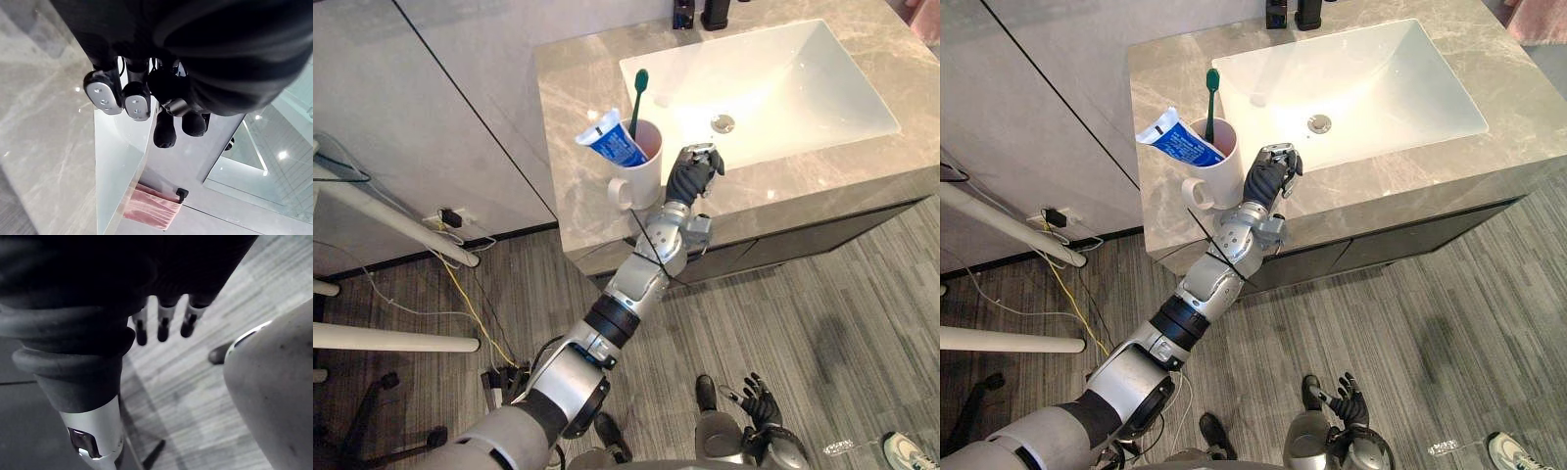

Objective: Organize washtable

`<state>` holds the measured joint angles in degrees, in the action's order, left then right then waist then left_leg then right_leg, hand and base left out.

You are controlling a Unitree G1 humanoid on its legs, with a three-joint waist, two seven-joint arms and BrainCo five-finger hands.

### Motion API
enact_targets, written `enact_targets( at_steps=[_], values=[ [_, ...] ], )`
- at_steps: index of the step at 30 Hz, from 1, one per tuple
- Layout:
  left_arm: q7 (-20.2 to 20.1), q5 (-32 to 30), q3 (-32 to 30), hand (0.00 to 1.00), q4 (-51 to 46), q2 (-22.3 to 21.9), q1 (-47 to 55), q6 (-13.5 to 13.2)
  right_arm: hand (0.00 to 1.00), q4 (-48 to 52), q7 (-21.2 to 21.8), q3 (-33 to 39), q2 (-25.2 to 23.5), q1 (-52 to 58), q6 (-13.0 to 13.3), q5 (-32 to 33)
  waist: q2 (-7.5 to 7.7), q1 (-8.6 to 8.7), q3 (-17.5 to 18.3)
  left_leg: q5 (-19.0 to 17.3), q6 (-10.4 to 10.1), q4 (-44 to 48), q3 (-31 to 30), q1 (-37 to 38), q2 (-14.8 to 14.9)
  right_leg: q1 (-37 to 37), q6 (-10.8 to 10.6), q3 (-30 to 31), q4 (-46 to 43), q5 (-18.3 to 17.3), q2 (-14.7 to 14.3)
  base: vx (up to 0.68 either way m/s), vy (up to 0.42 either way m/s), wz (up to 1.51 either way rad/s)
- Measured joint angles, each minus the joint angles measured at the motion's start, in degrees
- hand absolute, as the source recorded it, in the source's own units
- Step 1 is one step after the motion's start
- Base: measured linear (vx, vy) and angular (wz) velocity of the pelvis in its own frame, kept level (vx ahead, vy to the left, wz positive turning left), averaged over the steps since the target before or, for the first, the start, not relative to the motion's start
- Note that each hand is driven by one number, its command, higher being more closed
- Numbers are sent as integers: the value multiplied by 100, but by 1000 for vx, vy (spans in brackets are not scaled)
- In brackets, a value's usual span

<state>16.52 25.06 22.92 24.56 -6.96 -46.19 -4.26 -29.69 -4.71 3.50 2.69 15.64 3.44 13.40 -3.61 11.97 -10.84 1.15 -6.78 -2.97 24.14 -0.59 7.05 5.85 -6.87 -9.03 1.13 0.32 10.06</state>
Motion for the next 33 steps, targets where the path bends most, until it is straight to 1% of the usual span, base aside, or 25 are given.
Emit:
enact_targets(
  at_steps=[6,9,11,15,17,19,28,31,32,33],
  values=[
    [-21,-1,-6,100,0,8,1,-2,0,54,0,13,-1,25,1,0,-13,-6,-19,-8,9,0,-3,-42,0,47,-1,0,-15,0,-1,-16,-12,0],
    [-23,-105,-25,100,0,56,2,-2,0,167,3,67,-4,73,8,0,-50,-8,-93,-13,14,0,-12,-49,0,50,-3,1,-25,1,-1,-8,-5,1],
    [-25,-110,-166,100,1,81,4,-2,0,190,6,119,-1,89,17,0,-74,-11,-111,-13,14,3,-12,-51,1,53,-3,3,-29,2,-3,0,0,0],
    [-69,-122,-242,100,4,178,3,-2,0,215,11,130,-2,105,31,0,-85,-10,-120,-17,11,25,-9,-57,3,55,-3,3,-31,2,-3,-16,-25,-1],
    [-148,-201,-328,100,31,235,2,1,0,240,74,150,-1,105,33,0,-105,-10,-160,-88,10,105,-9,-79,25,54,-3,13,-35,2,-6,-10,-10,-2],
    [-156,-244,-346,100,29,284,-38,-16,0,303,116,166,-5,121,36,1,-117,-8,-215,-101,9,148,-13,-86,20,55,-10,37,-44,5,-2,-11,-11,-2],
    [-171,-254,-453,100,38,344,-99,5,0,367,124,283,-16,190,48,1,-142,-15,-230,-102,10,199,-51,-156,30,103,-12,-3,-94,6,0,-9,-12,2],
    [-277,-308,-452,100,67,377,-98,7,0,375,127,331,-23,213,48,1,-149,-25,-233,-102,10,206,-58,-156,33,98,-12,-14,-105,7,4,-23,-15,2],
    [-413,-514,-447,100,67,475,-89,7,0,417,126,379,-3,301,50,-3,-224,-27,-273,-116,33,219,-66,-158,31,88,-28,-30,-114,16,-2,-77,-50,4],
    [-420,-556,-446,100,67,500,-77,7,0,417,126,386,-3,316,50,-3,-228,-28,-275,-120,39,231,-66,-162,31,88,-35,-27,-113,21,-3,-79,-52,3]
  ],
)
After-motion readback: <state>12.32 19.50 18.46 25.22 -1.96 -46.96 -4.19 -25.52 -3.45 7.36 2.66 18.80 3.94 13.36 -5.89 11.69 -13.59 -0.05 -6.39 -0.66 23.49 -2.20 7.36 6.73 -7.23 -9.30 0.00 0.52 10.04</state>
